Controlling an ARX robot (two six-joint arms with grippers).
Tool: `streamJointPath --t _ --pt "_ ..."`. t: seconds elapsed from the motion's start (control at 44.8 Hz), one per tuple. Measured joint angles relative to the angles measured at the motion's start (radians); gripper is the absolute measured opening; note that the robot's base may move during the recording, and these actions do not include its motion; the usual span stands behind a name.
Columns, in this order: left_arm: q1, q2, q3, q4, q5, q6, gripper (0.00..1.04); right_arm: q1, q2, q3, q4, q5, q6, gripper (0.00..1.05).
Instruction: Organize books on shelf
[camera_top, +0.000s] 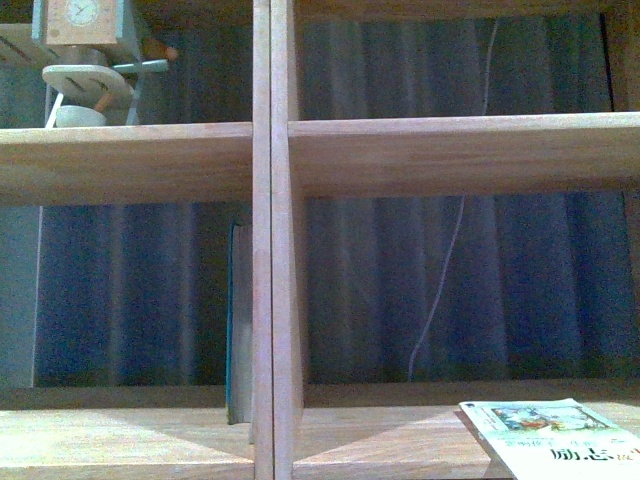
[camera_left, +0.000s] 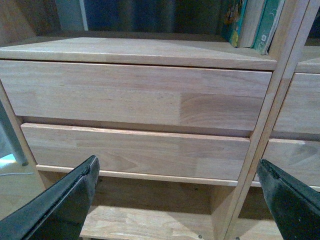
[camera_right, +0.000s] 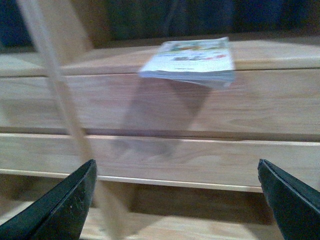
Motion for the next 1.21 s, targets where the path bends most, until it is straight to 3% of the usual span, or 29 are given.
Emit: streamJointPath --t 0.112,0.513,0.87,1.205 --pt "0.000 0.000 0.000 0.000 0.000 0.000 0.97 -0.047 0.108 0.107 0.117 -0.103 0.248 0.98" --pt "0.000 0.000 0.000 0.000 0.000 0.000 0.97 0.056 0.704 0.225 0.438 -0.073 0.729 0.98" --pt "0.000 0.000 0.000 0.000 0.000 0.000 0.97 0.206 1.210 0.349 0.740 0.124 0.840 0.98" --pt "0.000 0.000 0.000 0.000 0.000 0.000 0.97 0.163 1.513 0.507 0.880 0.286 0.932 0.98"
